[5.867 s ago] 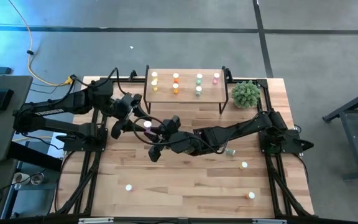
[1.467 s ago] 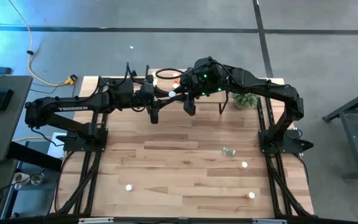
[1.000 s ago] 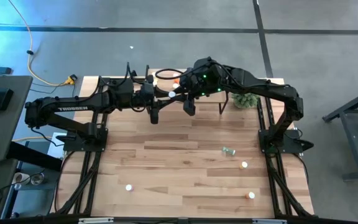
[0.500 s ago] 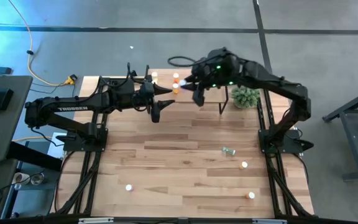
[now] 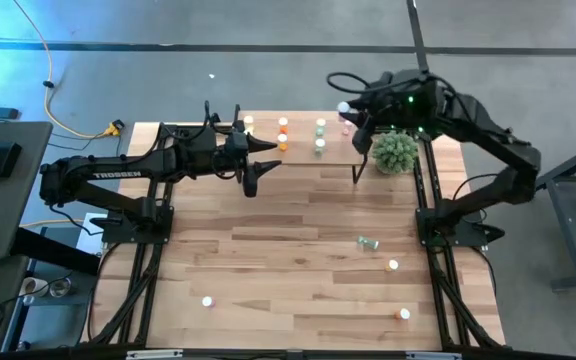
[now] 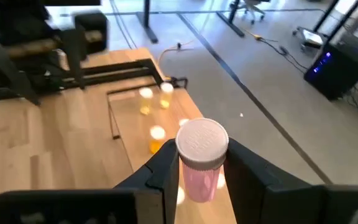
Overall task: Pick and place medicine bottles onto shelf by color
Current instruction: Put the right pink pill bottle on the shelf aligned with the other pink pill bottle
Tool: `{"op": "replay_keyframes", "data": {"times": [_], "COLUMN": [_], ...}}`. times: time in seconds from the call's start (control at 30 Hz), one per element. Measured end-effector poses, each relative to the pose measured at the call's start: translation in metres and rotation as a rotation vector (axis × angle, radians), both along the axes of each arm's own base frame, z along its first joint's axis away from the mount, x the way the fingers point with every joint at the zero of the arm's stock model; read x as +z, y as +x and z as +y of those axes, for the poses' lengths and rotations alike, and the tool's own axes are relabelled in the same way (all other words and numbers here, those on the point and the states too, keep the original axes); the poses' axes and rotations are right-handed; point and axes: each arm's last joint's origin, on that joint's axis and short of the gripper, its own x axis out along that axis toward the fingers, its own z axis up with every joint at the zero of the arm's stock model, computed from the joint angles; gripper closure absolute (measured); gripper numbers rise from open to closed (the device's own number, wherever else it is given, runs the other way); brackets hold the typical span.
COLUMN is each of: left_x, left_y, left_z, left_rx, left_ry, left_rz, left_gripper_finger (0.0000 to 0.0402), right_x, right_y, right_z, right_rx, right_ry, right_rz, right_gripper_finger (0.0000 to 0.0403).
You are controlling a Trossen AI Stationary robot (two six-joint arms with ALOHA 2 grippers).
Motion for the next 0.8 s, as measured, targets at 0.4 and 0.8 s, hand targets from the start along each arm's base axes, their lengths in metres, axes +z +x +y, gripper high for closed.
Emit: {"op": "replay_keyframes", "data": {"times": [0.4, 0.8], "left_x": [0.000, 0.000], "left_y": [0.000, 0.000], "left_z": [0.000, 0.000], "left_rx": [0.003, 0.011], "left_ry": [0.001, 0.002], "left_rz": [-0.001, -0.001], "left_gripper_finger": [0.0188, 0.0188], "right_x": [-0.095, -0.169], "right_y": [-0.038, -0.031], "right_z": [-0.010, -0.015], "right_rx": [-0.144, -0.162], "right_ry": [0.028, 0.013], "right_rz": [-0.243, -0.214], "right_gripper_finger": [0.0309, 0.0309]}}
